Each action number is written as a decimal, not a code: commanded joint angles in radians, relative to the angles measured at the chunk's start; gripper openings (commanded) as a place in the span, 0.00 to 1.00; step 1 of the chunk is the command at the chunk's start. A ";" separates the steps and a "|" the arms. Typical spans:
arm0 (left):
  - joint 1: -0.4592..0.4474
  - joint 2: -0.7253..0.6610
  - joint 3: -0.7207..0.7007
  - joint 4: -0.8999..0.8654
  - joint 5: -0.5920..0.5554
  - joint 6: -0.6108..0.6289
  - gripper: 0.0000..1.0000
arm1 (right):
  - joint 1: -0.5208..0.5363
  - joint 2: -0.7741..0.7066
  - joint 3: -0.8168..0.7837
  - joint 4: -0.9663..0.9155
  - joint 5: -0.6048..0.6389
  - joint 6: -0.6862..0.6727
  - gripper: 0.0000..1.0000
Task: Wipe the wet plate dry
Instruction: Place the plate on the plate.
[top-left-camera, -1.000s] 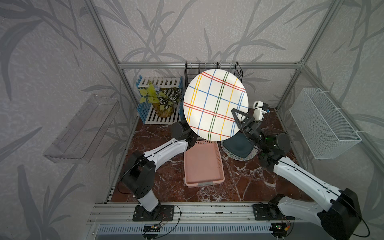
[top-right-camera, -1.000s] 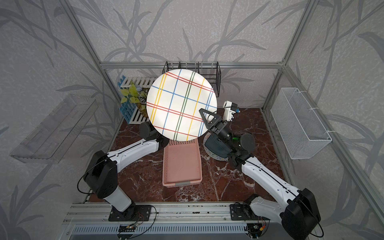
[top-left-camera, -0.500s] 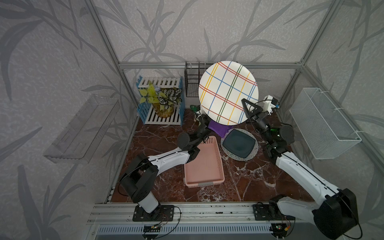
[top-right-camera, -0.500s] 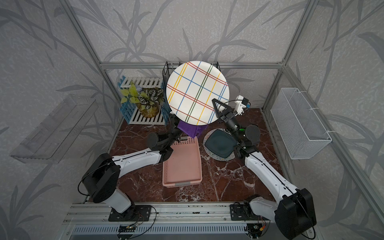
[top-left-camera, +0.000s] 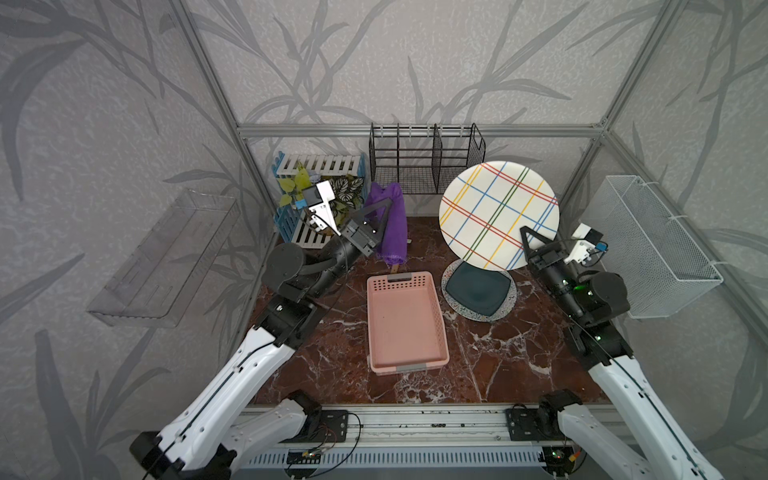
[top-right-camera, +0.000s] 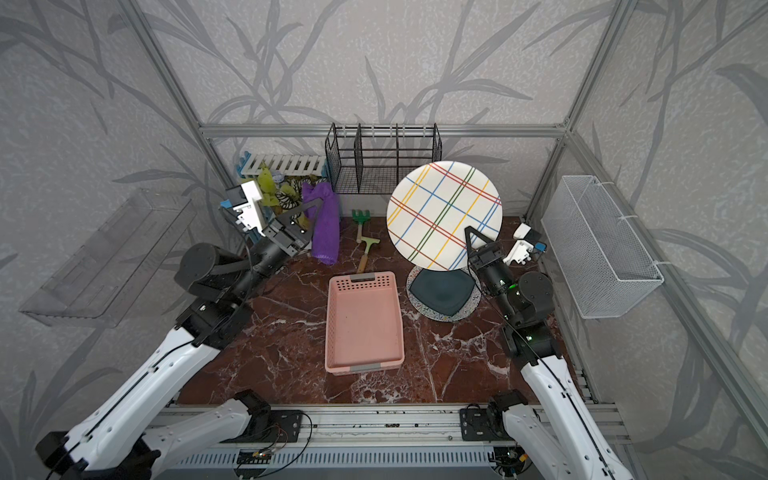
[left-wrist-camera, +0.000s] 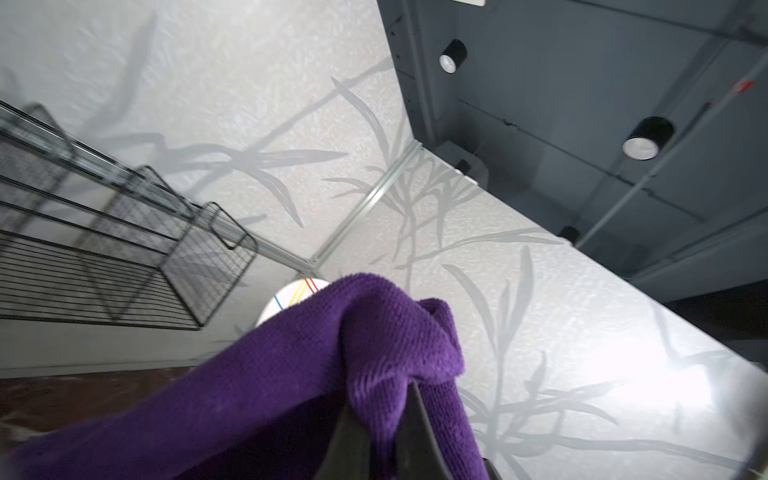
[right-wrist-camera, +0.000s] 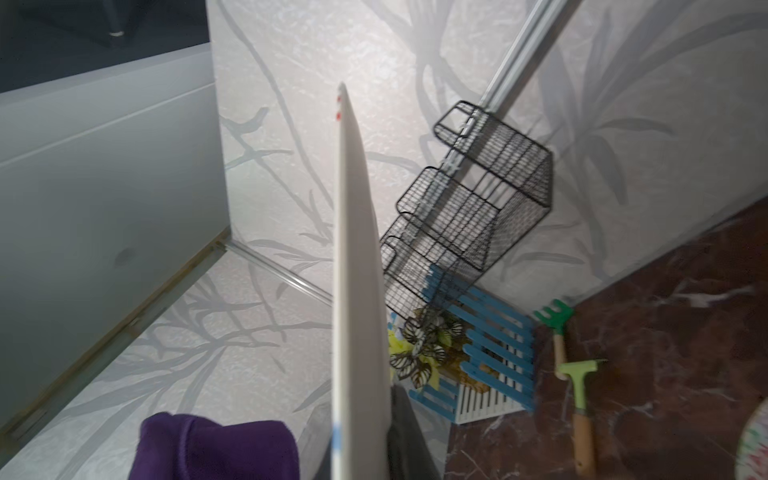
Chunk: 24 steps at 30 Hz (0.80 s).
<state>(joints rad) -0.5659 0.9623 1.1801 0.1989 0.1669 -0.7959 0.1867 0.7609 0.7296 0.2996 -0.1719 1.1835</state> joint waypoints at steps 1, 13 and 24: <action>0.009 -0.009 -0.008 -0.404 -0.293 0.265 0.00 | -0.061 -0.029 -0.036 -0.126 0.086 -0.006 0.00; 0.176 0.098 -0.069 -0.633 -0.487 0.305 0.00 | -0.204 0.012 -0.142 -0.250 -0.004 0.001 0.00; 0.242 0.073 -0.130 -0.576 -0.359 0.281 0.00 | -0.205 0.211 -0.258 -0.085 -0.129 -0.051 0.00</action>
<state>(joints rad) -0.3309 1.0626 1.0595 -0.4049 -0.2237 -0.5156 -0.0147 0.9447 0.4793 0.0738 -0.2462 1.1519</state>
